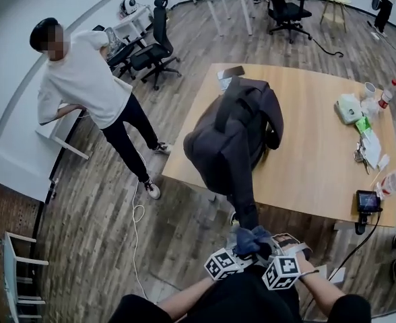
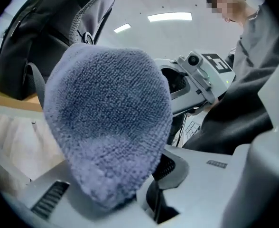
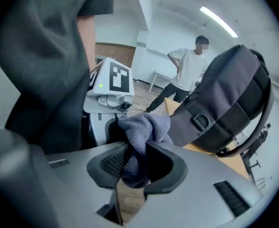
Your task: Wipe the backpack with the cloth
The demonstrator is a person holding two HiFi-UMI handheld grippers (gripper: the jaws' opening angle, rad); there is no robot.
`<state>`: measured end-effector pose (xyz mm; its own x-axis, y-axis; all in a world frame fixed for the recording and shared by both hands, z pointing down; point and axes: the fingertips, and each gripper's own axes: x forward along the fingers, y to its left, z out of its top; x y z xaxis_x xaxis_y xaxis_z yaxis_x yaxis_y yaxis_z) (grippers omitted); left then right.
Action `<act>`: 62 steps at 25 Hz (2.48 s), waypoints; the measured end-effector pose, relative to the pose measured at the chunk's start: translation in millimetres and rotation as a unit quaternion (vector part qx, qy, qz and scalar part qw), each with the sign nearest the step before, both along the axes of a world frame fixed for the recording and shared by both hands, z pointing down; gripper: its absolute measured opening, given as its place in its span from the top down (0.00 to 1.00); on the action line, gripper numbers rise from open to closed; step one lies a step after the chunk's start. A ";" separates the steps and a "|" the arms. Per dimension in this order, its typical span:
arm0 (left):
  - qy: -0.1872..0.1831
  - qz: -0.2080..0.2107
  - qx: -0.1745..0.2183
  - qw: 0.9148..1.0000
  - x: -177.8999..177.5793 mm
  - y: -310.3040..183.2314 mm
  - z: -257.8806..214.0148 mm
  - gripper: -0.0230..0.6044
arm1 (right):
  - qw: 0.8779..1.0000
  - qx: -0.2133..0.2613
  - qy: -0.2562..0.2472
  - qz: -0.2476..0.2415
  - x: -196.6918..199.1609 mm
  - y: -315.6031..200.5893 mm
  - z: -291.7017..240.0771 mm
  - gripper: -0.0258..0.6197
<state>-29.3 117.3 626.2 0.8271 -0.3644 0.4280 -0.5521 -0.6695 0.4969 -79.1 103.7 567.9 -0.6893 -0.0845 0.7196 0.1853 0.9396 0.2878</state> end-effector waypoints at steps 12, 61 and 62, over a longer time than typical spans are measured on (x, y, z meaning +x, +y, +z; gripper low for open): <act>-0.022 0.007 0.029 0.999 6.2 0.3 -5.4 0.87 | 0.902 0.206 -0.313 0.213 -85.6 -191.7 -231.5 0.80; -0.007 0.008 0.006 1.000 2.7 -5.5 6.0 0.87 | 0.892 0.256 -0.308 0.210 -87.8 -237.7 -314.4 0.81; -0.006 0.012 0.005 1.000 5.5 -5.9 6.2 0.87 | 0.893 0.279 -0.294 0.198 -91.0 -237.0 -310.4 0.81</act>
<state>-23.8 111.5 632.4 0.8303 -0.3494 0.4341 -0.5419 -0.6877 0.4831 -170.1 -133.3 257.5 -0.7706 -0.6371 0.0138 -0.4662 0.5784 0.6694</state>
